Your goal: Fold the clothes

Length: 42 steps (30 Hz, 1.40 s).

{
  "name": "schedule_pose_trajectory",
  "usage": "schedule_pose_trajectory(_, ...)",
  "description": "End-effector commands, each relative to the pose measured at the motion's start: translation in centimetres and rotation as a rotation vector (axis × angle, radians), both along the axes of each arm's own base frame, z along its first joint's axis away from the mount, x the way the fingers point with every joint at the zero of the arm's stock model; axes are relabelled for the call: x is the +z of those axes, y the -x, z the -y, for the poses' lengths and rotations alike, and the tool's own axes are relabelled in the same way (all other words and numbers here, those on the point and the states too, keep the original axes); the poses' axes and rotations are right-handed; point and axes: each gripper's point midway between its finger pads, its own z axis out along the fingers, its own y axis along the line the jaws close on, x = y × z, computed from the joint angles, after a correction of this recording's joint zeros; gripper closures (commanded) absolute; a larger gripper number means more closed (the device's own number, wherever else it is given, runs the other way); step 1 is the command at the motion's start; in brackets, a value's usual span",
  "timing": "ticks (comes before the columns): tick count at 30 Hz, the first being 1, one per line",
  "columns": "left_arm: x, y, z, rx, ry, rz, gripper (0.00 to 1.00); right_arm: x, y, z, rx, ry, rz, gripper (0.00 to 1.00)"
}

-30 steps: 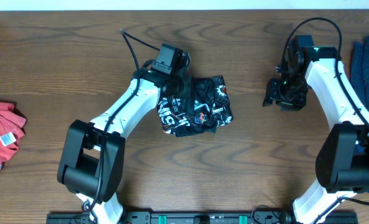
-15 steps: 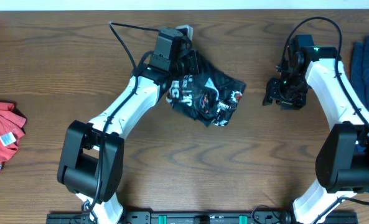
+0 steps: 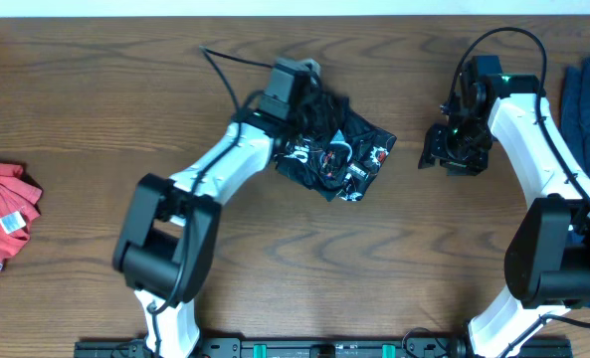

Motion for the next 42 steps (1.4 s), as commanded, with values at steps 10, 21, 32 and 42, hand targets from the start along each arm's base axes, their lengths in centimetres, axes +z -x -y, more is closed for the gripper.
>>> schedule_pose_trajectory(10, -2.7, 0.7, 1.9, -0.034, -0.007, -0.049, 0.52, 0.1, 0.5, -0.1, 0.005, -0.016, -0.019, 0.48)
schedule_pose_trajectory(21, -0.1, -0.5, 3.8, -0.057, 0.115, 0.014, 0.63, 0.1, 0.5, -0.1, 0.005, -0.016, -0.017, 0.48)
schedule_pose_trajectory(32, -2.1, -1.6, -2.1, 0.012, 0.016, -0.05, 0.64, 0.0, 0.5, -0.1, 0.006, -0.016, -0.016, 0.47)
schedule_pose_trajectory(42, -2.4, -2.3, -4.7, 0.03, -0.055, -0.033, 0.39, 0.0, 0.3, -0.1, 0.005, -0.016, -0.008, 0.47)
